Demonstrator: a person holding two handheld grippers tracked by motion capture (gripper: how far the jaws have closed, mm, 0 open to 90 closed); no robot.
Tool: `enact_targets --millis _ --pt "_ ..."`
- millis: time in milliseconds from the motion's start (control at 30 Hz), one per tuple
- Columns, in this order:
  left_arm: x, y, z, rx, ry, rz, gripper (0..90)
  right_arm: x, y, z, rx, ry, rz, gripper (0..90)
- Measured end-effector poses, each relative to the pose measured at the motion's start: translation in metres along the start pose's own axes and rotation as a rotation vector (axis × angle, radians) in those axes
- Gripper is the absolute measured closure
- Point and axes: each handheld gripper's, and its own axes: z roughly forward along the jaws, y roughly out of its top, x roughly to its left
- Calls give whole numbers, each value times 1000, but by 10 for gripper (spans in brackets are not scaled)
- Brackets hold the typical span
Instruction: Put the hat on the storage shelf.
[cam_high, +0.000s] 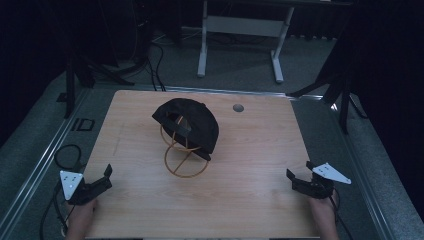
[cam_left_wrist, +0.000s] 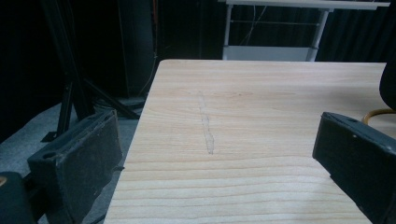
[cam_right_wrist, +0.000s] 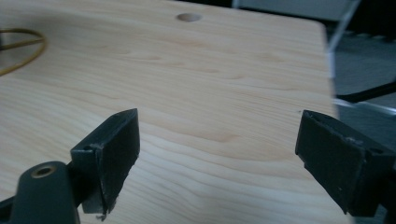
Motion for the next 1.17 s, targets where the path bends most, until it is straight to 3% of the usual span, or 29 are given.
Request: enact_targets --millis 133,367,700,900,1167 --pt "0 0 0 1 0 0 17 -8 -8 -9 -11 -51 11 137" --pt "0 0 0 3 -1 2 17 -19 -25 -16 25 -115 34 136" --pt "0 0 0 2 -3 2 17 -24 -35 -23 -8 -203 74 137" --pt "0 0 0 1 -4 -2 17 -27 -39 -25 -34 -234 84 141" --pt "0 0 0 3 -3 -2 17 -27 -39 -22 -18 -247 84 145"
